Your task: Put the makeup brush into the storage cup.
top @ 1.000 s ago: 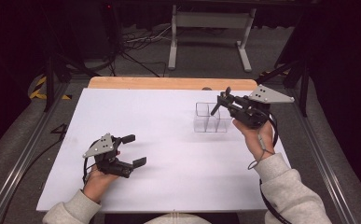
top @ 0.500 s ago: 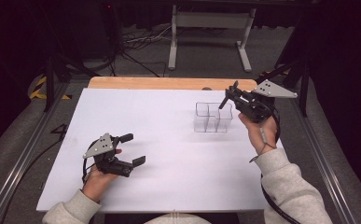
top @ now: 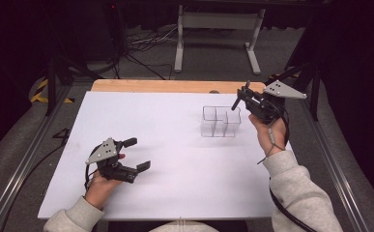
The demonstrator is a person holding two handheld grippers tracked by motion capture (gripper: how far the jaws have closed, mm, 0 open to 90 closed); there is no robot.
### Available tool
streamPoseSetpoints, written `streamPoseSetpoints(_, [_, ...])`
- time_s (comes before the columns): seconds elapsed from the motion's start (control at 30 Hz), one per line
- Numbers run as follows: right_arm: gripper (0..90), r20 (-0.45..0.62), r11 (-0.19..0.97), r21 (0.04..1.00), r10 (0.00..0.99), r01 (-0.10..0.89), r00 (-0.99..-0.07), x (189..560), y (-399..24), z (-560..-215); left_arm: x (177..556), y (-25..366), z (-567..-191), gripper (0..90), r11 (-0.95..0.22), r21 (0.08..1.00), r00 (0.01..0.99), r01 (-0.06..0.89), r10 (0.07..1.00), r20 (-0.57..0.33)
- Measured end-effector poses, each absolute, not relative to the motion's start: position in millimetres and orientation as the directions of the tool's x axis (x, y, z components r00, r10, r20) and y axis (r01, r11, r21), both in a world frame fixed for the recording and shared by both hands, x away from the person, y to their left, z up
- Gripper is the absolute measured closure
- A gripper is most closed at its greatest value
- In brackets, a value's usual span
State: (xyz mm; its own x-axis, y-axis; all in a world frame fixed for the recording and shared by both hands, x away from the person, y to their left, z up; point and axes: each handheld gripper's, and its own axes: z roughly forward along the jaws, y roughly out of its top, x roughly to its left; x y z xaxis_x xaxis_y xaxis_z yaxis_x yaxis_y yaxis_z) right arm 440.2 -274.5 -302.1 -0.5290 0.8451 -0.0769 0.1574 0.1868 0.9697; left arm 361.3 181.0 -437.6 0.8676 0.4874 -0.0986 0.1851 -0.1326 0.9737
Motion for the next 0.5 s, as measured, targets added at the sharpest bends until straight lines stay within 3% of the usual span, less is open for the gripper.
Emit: streamPoseSetpoints(0.5, [76.5, -0.050, 0.178, 0.965, 0.848, 0.195, -0.528, 452, -278, -328, 362, 181, -439, 1.8, -0.124, 0.974, 0.869, 0.188, 0.484, -0.106])
